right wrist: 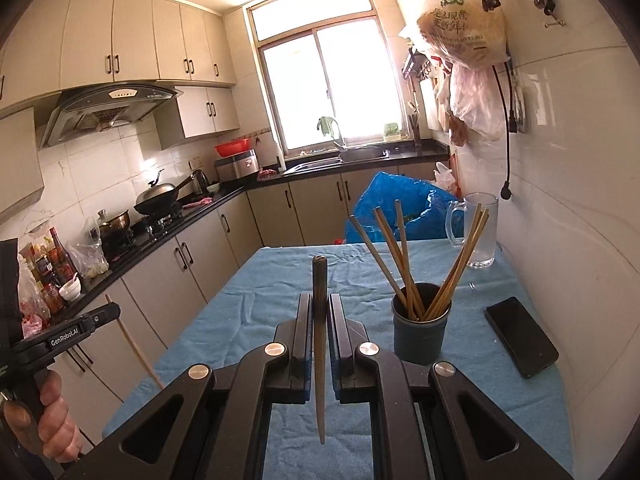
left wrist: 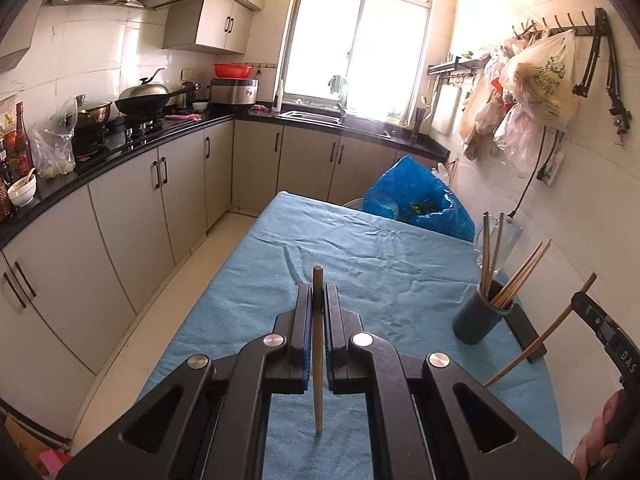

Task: Organize utensils
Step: 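Carry the chopstick over the grey cup and lower it in, right gripper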

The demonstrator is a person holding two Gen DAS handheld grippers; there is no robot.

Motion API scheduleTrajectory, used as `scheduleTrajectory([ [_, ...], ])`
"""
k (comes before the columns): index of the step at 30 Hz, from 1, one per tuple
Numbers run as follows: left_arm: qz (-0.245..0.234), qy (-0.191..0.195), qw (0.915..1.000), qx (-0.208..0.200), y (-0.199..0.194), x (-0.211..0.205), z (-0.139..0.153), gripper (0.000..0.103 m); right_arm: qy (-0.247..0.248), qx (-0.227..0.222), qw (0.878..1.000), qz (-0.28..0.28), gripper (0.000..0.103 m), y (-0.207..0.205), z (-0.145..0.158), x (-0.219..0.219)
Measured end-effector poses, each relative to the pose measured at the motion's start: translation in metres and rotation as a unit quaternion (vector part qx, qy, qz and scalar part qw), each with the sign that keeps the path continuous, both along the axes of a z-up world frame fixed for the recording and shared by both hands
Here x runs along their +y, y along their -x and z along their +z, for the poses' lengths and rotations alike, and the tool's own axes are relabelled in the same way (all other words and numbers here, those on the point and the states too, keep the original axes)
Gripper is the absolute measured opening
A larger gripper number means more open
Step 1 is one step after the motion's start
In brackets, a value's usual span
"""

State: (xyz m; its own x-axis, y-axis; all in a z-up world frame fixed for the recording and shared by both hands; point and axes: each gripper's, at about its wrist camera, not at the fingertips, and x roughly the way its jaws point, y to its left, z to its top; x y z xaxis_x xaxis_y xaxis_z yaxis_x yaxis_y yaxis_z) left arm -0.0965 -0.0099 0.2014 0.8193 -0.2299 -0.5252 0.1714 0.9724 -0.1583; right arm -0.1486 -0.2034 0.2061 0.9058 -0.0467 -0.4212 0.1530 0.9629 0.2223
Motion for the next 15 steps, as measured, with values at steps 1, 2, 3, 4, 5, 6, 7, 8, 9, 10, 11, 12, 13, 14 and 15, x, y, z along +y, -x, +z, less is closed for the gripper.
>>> scheduleTrajectory([
  [1, 0.0, 0.002, 1.0, -0.001, 0.001, 0.001, 0.0, 0.005, 0.002, 0.0, 1.0, 0.0, 0.008, 0.001, 0.001, 0.002],
  [2, -0.001, 0.005, 1.0, -0.002, 0.003, 0.002, 0.001, 0.005, 0.003, 0.0, 1.0, 0.0, 0.008, 0.002, 0.002, 0.004],
  [3, -0.003, 0.006, 1.0, -0.003, 0.005, 0.002, 0.001, 0.005, 0.005, 0.0, 1.0, 0.002, 0.008, 0.004, 0.003, 0.006],
  [4, -0.003, 0.007, 1.0, -0.004, 0.006, 0.003, 0.002, 0.005, 0.008, 0.0, 1.0, 0.003, 0.008, 0.004, 0.004, 0.008],
  [5, -0.002, 0.008, 1.0, -0.005, 0.007, 0.004, 0.003, 0.005, 0.009, -0.002, 1.0, 0.003, 0.008, 0.006, 0.006, 0.01],
  [6, -0.002, 0.01, 0.9999, -0.006, 0.008, 0.005, 0.003, 0.005, 0.011, -0.004, 1.0, 0.006, 0.008, 0.007, 0.008, 0.012],
  [7, -0.003, 0.011, 0.9999, -0.007, 0.01, 0.007, 0.004, 0.005, 0.012, -0.005, 1.0, 0.007, 0.008, 0.008, 0.009, 0.012],
  [8, -0.003, 0.011, 0.9999, -0.008, 0.011, 0.007, 0.005, 0.005, 0.013, -0.007, 1.0, 0.008, 0.008, 0.01, 0.01, 0.014],
  [9, -0.002, 0.012, 0.9999, -0.009, 0.012, 0.008, 0.006, 0.005, 0.014, -0.01, 1.0, 0.007, 0.008, 0.011, 0.012, 0.015],
  [10, -0.002, 0.012, 0.9999, -0.011, 0.014, 0.008, 0.007, 0.005, 0.014, -0.012, 1.0, 0.009, 0.008, 0.012, 0.013, 0.015],
  [11, -0.001, 0.012, 0.9998, -0.014, 0.015, 0.008, 0.008, 0.005, 0.014, -0.014, 1.0, 0.01, 0.008, 0.014, 0.014, 0.016],
  [12, -0.001, 0.014, 0.9998, -0.015, 0.016, 0.009, 0.01, 0.005, 0.014, -0.015, 1.0, 0.01, 0.008, 0.014, 0.016, 0.017],
  [13, -0.001, 0.015, 0.9998, -0.016, 0.017, 0.01, 0.011, 0.005, 0.014, -0.017, 1.0, 0.01, 0.008, 0.015, 0.017, 0.018],
  [14, -0.001, 0.015, 0.9997, -0.017, 0.018, 0.01, 0.011, 0.005, 0.014, -0.018, 1.0, 0.011, 0.008, 0.016, 0.018, 0.019],
  [15, -0.001, 0.015, 0.9997, -0.019, 0.02, 0.01, 0.012, 0.005, 0.014, -0.019, 1.0, 0.012, 0.008, 0.016, 0.019, 0.02],
])
